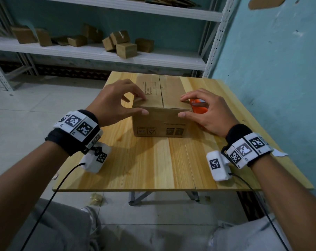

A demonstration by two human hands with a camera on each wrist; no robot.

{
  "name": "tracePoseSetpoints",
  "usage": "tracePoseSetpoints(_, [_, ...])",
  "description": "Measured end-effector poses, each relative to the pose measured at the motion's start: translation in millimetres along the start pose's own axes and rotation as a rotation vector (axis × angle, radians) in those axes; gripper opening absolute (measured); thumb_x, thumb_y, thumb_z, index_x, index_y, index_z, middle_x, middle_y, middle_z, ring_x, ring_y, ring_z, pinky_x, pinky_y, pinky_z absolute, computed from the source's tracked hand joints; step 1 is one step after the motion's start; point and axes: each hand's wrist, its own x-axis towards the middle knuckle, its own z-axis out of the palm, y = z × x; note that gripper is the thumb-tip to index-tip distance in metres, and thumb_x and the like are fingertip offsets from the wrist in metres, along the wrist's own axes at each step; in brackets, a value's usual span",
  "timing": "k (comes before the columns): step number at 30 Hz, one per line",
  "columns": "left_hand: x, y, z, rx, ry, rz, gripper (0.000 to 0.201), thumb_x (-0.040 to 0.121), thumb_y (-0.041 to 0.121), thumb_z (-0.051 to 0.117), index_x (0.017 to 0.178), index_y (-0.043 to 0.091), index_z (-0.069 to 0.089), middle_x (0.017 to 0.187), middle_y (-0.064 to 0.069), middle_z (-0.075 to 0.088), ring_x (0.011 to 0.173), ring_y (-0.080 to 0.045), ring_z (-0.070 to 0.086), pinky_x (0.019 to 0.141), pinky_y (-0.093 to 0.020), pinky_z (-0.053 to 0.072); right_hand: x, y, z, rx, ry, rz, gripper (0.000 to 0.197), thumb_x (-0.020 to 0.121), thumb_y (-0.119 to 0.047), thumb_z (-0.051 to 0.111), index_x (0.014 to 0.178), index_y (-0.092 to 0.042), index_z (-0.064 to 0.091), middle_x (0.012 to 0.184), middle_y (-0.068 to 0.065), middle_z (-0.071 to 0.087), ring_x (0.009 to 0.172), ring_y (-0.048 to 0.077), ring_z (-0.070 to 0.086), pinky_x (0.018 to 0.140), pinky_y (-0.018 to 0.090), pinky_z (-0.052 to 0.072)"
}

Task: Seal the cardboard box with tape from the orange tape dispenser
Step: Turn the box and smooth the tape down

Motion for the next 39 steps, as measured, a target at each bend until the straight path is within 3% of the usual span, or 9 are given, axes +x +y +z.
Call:
tracePoseSetpoints(9, [0.1,-5.9,0.5,0.017,-0.024,0.011,0.054,0.072,0.054,0.064,0.112,0.017,0.063,0.121,-0.002,0.055,0.110,-0.016,0.052,0.085,-0.034,0.053,0.4,2.1,-0.1,-0.013,-0.017,-0.004,0.044,0.079,-0.032,0.080,0.118,-0.018,0.066,0.121,-0.007,0.061,0.116,0.001,0.054,0.096,0.010,0.044])
tracePoseSetpoints(17, [0.3,-7.7,0.9,0.011,-0.027,0.015,0.054,0.072,0.054,0.064,0.112,0.018,0.063,0.121,-0.003,0.054,0.110,-0.016,0.052,0.084,-0.032,0.053,-0.3,2.3,-0.9,-0.027,-0.032,0.012,0.047,0.078,-0.034,0.080,0.120,-0.020,0.064,0.123,-0.009,0.059,0.116,-0.002,0.052,0.094,0.007,0.043])
tracePoseSetpoints(20, [0.0,-7.8,0.0,0.005,-0.040,0.008,0.056,0.070,0.055,0.064,0.113,0.018,0.062,0.123,-0.002,0.053,0.112,-0.015,0.050,0.085,-0.029,0.051,-1.5,2.8,-1.6,-0.033,-0.044,0.022,0.048,0.078,-0.035,0.080,0.122,-0.022,0.063,0.124,-0.010,0.058,0.117,0.001,0.052,0.096,0.011,0.043])
tracePoseSetpoints(22, [0.2,-8.3,0.8,0.005,-0.043,-0.005,0.051,0.072,0.047,0.068,0.114,0.020,0.061,0.124,-0.001,0.052,0.113,-0.015,0.049,0.086,-0.030,0.051,-2.0,3.0,-2.4,-0.042,-0.045,0.025,0.048,0.079,-0.035,0.080,0.122,-0.023,0.063,0.125,-0.011,0.058,0.118,0.001,0.051,0.097,0.016,0.043])
tracePoseSetpoints(26, [0.7,-9.3,2.4,0.026,-0.036,-0.018,0.045,0.073,0.036,0.072,0.115,0.021,0.060,0.125,0.000,0.050,0.113,-0.016,0.048,0.085,-0.029,0.051,-1.9,1.4,-2.2,-0.055,-0.058,0.037,0.050,0.078,-0.034,0.081,0.123,-0.024,0.062,0.125,-0.011,0.057,0.117,0.002,0.051,0.094,0.012,0.040])
tracePoseSetpoints(30, [0.5,-9.5,2.2,0.032,-0.055,-0.021,0.049,0.070,0.038,0.070,0.116,0.022,0.059,0.127,0.001,0.048,0.115,-0.016,0.046,0.085,-0.026,0.050,-2.9,0.4,-3.0,-0.069,-0.078,0.046,0.053,0.077,-0.032,0.082,0.124,-0.024,0.060,0.127,-0.010,0.055,0.119,0.006,0.049,0.095,0.016,0.038])
tracePoseSetpoints(33, [0.4,-6.2,4.1,0.047,-0.057,-0.032,0.052,0.068,0.046,0.071,0.114,0.026,0.057,0.125,0.003,0.047,0.114,-0.015,0.044,0.085,-0.024,0.048,-2.6,-1.6,-2.3,-0.074,-0.089,0.053,0.054,0.076,-0.034,0.082,0.124,-0.023,0.059,0.125,-0.010,0.054,0.114,0.002,0.049,0.089,0.003,0.035])
tracePoseSetpoints(36, [1.4,-1.8,7.1,0.068,-0.020,-0.039,0.052,0.071,0.060,0.064,0.109,0.027,0.057,0.120,0.004,0.049,0.110,-0.015,0.046,0.083,-0.027,0.050,-0.4,-3.7,2.8,-0.069,-0.043,0.044,0.047,0.079,-0.040,0.078,0.119,-0.020,0.061,0.120,-0.009,0.055,0.107,-0.006,0.050,0.085,-0.002,0.037])
tracePoseSetpoints(39, [2.8,-0.1,9.4,0.092,0.019,-0.032,0.046,0.076,0.055,0.061,0.107,0.022,0.060,0.117,0.002,0.052,0.107,-0.016,0.049,0.082,-0.035,0.053,2.0,-6.2,7.6,-0.072,0.023,0.032,0.037,0.084,-0.037,0.075,0.112,-0.016,0.064,0.117,-0.004,0.058,0.106,0.001,0.052,0.085,0.000,0.040])
